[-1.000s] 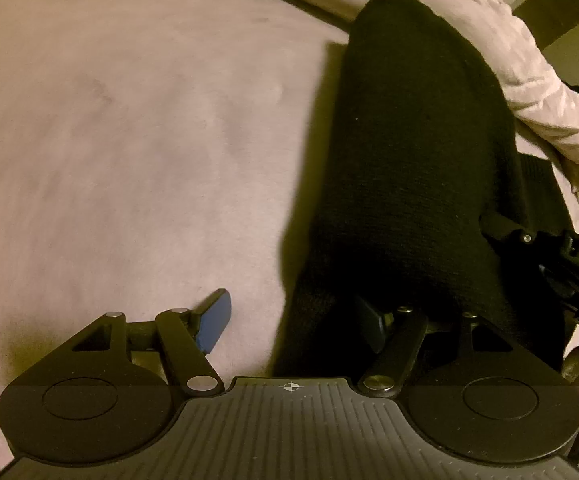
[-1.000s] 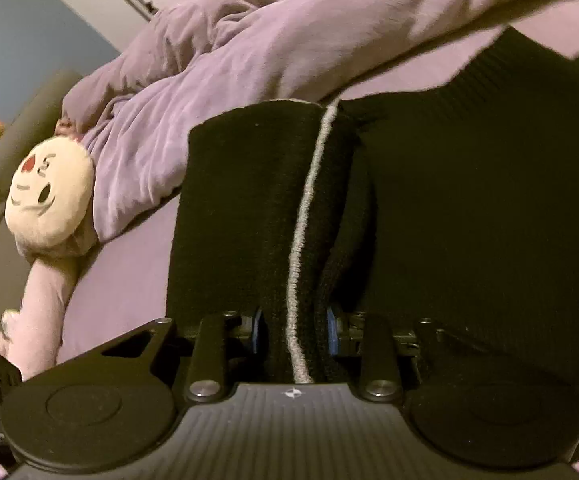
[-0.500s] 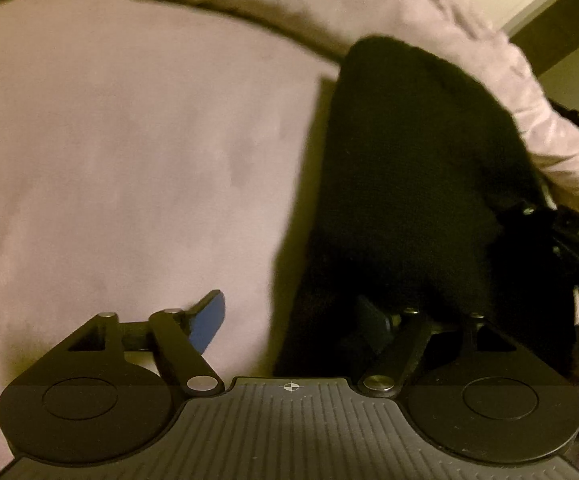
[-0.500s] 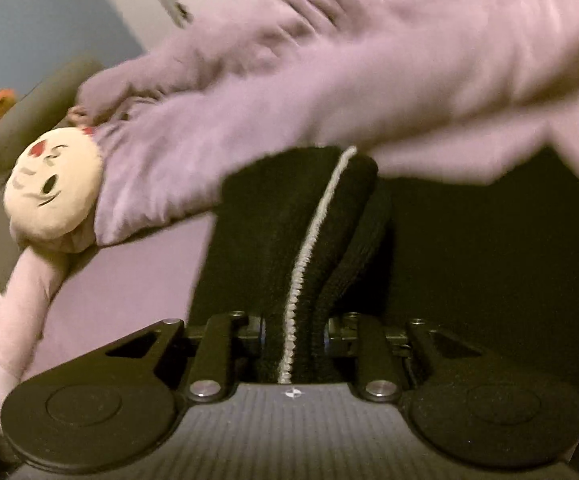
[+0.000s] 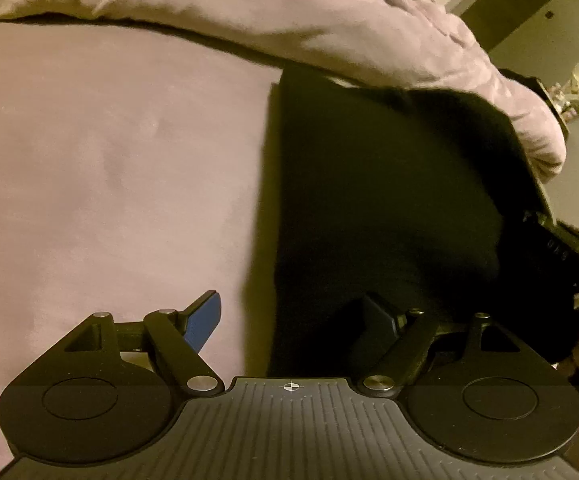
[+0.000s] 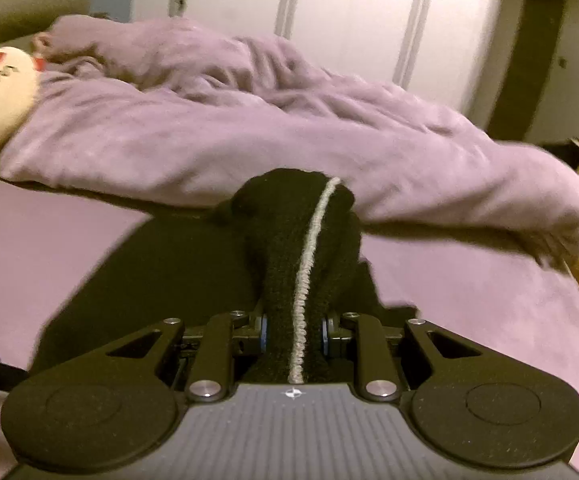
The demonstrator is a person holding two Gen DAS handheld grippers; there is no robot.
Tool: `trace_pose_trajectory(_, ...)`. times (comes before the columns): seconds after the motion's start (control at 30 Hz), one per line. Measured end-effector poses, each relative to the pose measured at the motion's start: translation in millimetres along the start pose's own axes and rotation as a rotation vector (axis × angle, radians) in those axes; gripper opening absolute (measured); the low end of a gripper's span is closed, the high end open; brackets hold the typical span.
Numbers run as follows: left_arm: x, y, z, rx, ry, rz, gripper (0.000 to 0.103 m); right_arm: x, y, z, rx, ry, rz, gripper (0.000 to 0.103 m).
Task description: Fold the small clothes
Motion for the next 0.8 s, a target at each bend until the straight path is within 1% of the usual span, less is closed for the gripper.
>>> trace_pose_trajectory(0.13, 2, -14, -5, 0.036, 0.030, 0.029, 0.083, 32, -20, -25, 0.037, -0.026, 0.063, 0.021)
trace_pose_trajectory(0.2, -1, -22, -7, 0.062, 0.043, 0.047, 0.086, 48, -32, -37, 0.036, -0.067, 0.105, 0.022)
trace_pose_trajectory(0.27, -2, -31, -8, 0.099, 0.079, 0.074, 0.088, 65, -47, -50, 0.024, -0.138, 0.153, 0.024)
trace_pose_trajectory(0.33, -1, -35, -7, 0.127, 0.127, 0.094, 0.088, 76, -57, -58, 0.002, -0.180, 0.175, 0.032)
trace_pose_trajectory(0.37, -3, -35, -7, 0.133, 0.145, 0.095, 0.088, 77, -59, -62, -0.011, -0.202, 0.173, 0.038)
trace_pose_trajectory(0.4, -6, -34, -6, 0.137, 0.155, 0.088, 0.088, 76, -59, -65, -0.025, -0.225, 0.173, 0.043)
trace_pose_trajectory(0.47, -11, -29, -7, 0.136, 0.149, 0.061, 0.088, 71, -55, -73, -0.035, -0.259, 0.180, 0.048)
trace_pose_trajectory(0.53, -17, -25, -7, 0.137, 0.138, 0.035, 0.088, 69, -50, -75, -0.046, -0.257, 0.184, 0.054)
trace_pose_trajectory(0.57, -19, -25, -7, 0.141, 0.142, 0.032, 0.089, 70, -49, -75, -0.053, -0.255, 0.192, 0.064)
trace_pose_trajectory(0.6, -21, -28, -7, 0.151, 0.153, 0.036, 0.089, 73, -51, -75, -0.057, -0.261, 0.200, 0.078)
trace_pose_trajectory(0.67, -24, -39, -11, 0.203, 0.164, 0.062, 0.093, 80, -57, -83, -0.058, -0.314, 0.231, 0.082)
trace_pose_trajectory(0.73, -26, -54, -13, 0.256, 0.182, 0.120, 0.096, 86, -67, -92, -0.127, -0.432, 0.263, 0.082)
trace_pose_trajectory(0.77, -27, -60, -13, 0.285, 0.194, 0.131, 0.100, 90, -72, -97, -0.170, -0.507, 0.281, 0.082)
trace_pose_trajectory(0.8, -29, -66, -14, 0.299, 0.204, 0.129, 0.101, 93, -76, -99, -0.205, -0.550, 0.290, 0.082)
Point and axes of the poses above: each gripper's, at about its wrist camera, not at the fingertips, and y roughly against the way its jaws point, z to its left, x to its underside, the point moved 7 cm from there along -y, roughly the way its jaws point, and after that the axes turned 4 degrees about x, right-handed, at the moved point
